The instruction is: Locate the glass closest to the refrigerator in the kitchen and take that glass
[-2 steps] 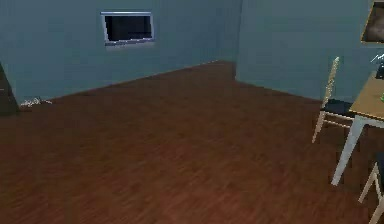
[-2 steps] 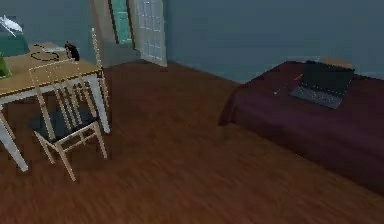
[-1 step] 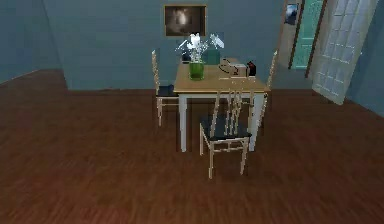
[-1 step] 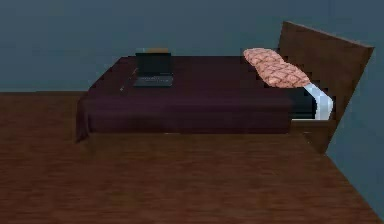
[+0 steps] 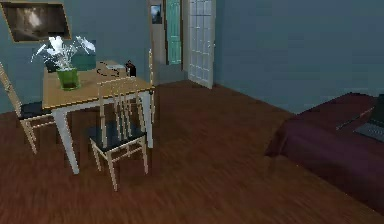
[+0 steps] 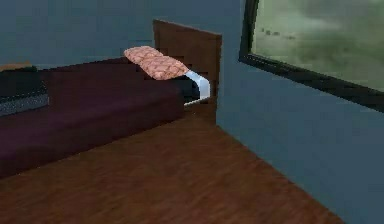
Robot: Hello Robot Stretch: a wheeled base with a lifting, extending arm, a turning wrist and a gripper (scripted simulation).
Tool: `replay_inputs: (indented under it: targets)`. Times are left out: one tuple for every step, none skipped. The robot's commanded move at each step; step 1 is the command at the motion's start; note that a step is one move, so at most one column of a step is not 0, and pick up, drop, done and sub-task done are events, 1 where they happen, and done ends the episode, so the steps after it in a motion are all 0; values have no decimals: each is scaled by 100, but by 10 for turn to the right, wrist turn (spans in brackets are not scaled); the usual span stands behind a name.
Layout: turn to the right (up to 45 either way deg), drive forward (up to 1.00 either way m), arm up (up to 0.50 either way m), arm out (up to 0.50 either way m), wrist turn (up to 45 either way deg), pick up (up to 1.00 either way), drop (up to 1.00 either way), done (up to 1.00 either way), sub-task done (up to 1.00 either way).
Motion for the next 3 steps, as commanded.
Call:
replay_inputs:
  targets:
    - [0,100,0,0,0,0,0,0,0]
    - [0,100,0,0,0,0,0,0,0]
    - [30,0,0,0,0,0,0,0,0]
